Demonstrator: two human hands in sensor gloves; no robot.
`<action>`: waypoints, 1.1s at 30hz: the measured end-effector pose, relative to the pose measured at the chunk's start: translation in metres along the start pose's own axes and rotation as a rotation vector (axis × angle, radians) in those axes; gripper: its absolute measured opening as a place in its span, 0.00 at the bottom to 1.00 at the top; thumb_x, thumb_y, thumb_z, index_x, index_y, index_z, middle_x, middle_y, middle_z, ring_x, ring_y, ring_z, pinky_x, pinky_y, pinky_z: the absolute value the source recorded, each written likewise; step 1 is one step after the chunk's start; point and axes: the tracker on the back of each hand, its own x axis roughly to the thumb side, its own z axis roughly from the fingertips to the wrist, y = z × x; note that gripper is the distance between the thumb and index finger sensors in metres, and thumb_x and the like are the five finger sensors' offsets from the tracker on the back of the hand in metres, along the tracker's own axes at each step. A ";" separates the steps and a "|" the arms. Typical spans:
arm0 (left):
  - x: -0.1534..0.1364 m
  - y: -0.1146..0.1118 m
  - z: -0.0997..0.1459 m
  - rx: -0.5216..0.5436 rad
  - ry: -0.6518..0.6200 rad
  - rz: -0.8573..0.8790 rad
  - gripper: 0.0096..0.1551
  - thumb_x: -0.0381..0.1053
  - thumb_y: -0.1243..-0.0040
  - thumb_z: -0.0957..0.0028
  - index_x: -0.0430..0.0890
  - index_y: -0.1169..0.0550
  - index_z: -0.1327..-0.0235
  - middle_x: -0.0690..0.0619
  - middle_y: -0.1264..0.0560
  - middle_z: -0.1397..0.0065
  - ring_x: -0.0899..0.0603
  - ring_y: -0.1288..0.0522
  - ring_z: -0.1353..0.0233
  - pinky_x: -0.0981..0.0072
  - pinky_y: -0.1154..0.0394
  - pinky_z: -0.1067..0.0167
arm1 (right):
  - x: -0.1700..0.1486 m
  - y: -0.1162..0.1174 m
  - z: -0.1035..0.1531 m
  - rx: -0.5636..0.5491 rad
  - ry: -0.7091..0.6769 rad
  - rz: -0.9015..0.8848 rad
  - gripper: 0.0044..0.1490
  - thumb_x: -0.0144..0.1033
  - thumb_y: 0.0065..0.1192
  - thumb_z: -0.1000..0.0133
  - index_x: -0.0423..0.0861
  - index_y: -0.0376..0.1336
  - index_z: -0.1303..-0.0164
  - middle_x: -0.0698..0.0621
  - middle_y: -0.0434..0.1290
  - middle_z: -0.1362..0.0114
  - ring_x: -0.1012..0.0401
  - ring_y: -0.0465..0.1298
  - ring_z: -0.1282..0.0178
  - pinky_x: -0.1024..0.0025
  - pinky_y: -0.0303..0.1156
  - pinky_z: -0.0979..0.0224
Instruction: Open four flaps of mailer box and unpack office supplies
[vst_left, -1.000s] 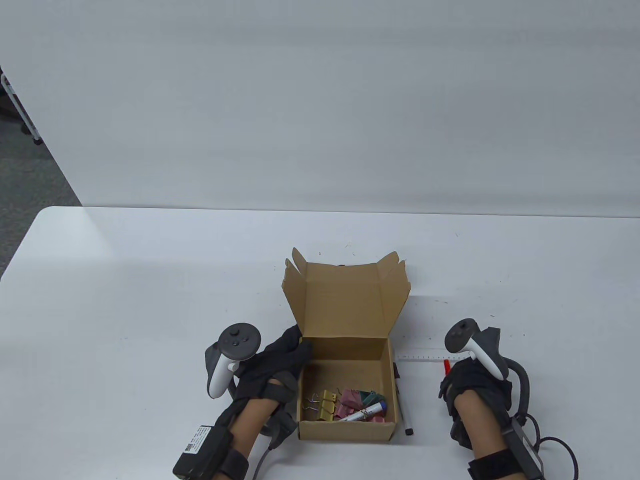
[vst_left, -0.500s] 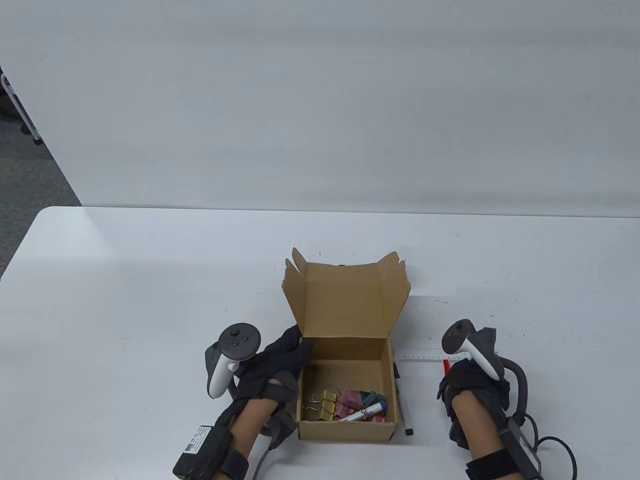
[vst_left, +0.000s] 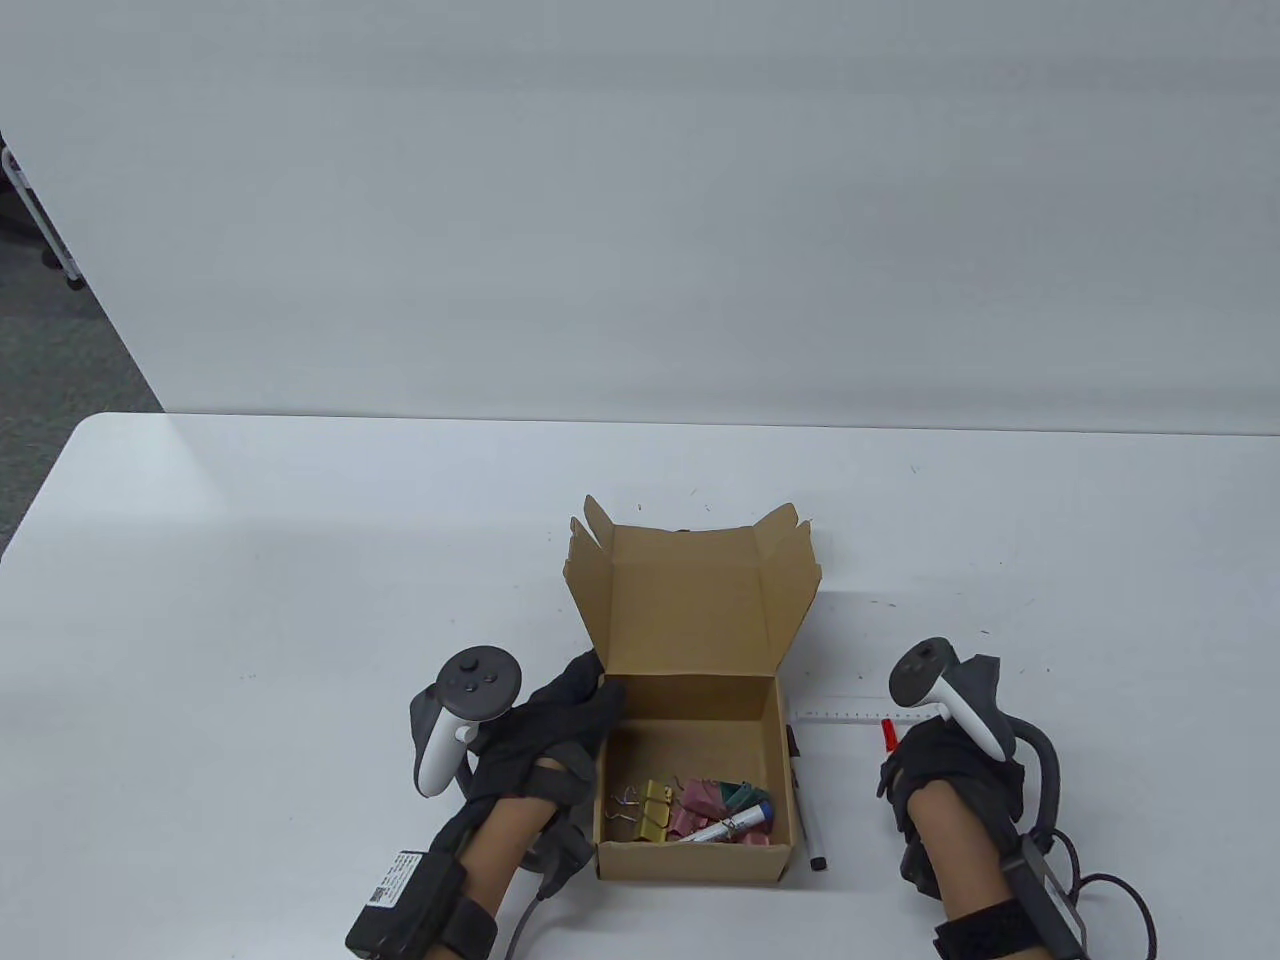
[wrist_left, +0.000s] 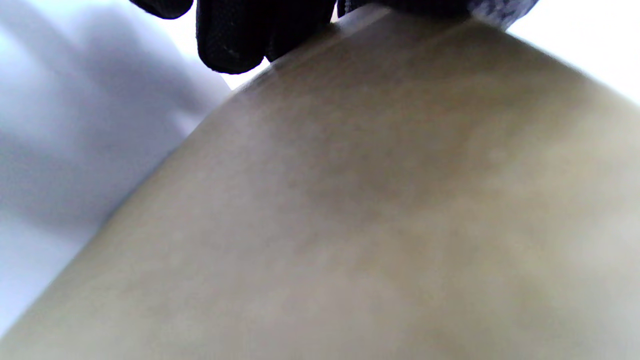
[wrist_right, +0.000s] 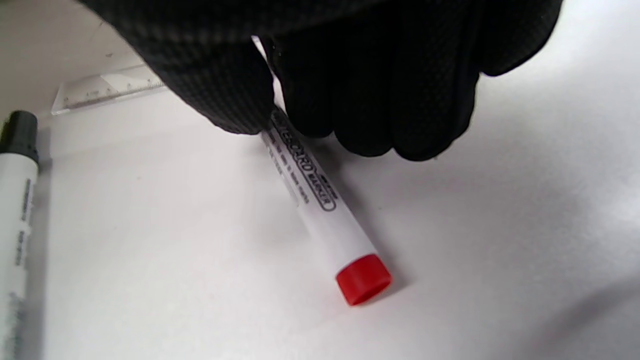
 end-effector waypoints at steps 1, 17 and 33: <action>0.000 0.000 0.000 0.000 0.000 0.000 0.37 0.67 0.48 0.31 0.55 0.41 0.14 0.40 0.36 0.13 0.26 0.34 0.20 0.26 0.45 0.25 | -0.001 -0.002 0.001 -0.004 -0.002 -0.009 0.27 0.44 0.73 0.37 0.35 0.73 0.39 0.41 0.80 0.38 0.42 0.80 0.45 0.37 0.65 0.33; 0.000 0.000 0.000 -0.001 0.000 0.003 0.37 0.67 0.48 0.31 0.55 0.41 0.14 0.40 0.36 0.13 0.26 0.34 0.20 0.26 0.45 0.25 | -0.014 -0.033 0.023 -0.132 -0.095 -0.158 0.28 0.45 0.71 0.36 0.38 0.70 0.35 0.41 0.77 0.33 0.42 0.78 0.39 0.36 0.62 0.30; 0.000 0.000 0.000 0.000 0.001 0.001 0.37 0.67 0.48 0.31 0.54 0.41 0.14 0.40 0.36 0.13 0.26 0.34 0.20 0.26 0.45 0.25 | 0.005 -0.055 0.067 -0.324 -0.398 -0.243 0.29 0.42 0.68 0.34 0.40 0.66 0.28 0.41 0.73 0.27 0.40 0.75 0.33 0.37 0.66 0.31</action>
